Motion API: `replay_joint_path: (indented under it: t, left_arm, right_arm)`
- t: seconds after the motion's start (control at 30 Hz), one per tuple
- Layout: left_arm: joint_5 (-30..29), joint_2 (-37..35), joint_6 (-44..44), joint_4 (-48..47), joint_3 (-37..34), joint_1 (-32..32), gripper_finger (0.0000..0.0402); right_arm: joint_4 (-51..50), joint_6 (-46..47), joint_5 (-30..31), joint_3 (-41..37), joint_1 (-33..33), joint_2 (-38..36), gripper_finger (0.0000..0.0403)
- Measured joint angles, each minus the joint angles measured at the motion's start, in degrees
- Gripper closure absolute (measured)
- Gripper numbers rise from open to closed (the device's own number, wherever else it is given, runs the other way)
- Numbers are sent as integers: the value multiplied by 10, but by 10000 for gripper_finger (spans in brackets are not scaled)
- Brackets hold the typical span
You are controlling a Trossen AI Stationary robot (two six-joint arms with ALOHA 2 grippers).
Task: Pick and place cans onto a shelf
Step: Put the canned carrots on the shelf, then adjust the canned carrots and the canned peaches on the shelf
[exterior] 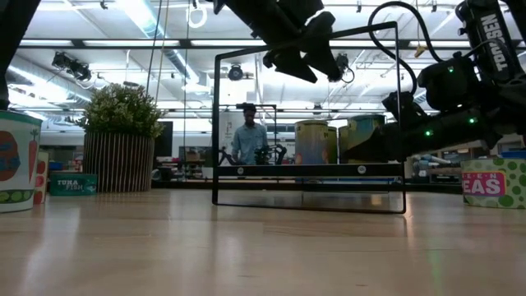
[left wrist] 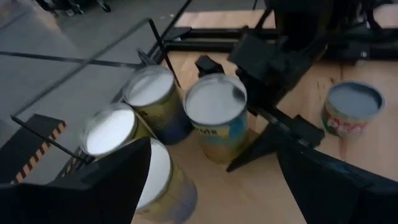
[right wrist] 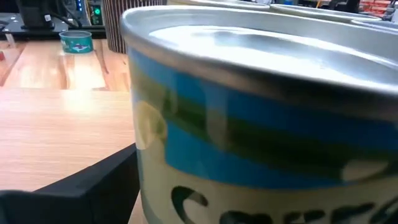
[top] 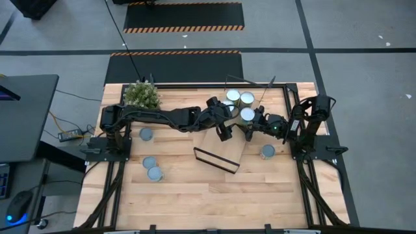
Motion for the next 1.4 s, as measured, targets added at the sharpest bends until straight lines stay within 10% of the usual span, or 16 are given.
replay_joint_path:
  t: [1.4]
  left_arm:
    - [0, 0, -56, -82, 0, -1, 49]
  right_arm:
    - [-262, -87, -90, 66, -11, -266, 28]
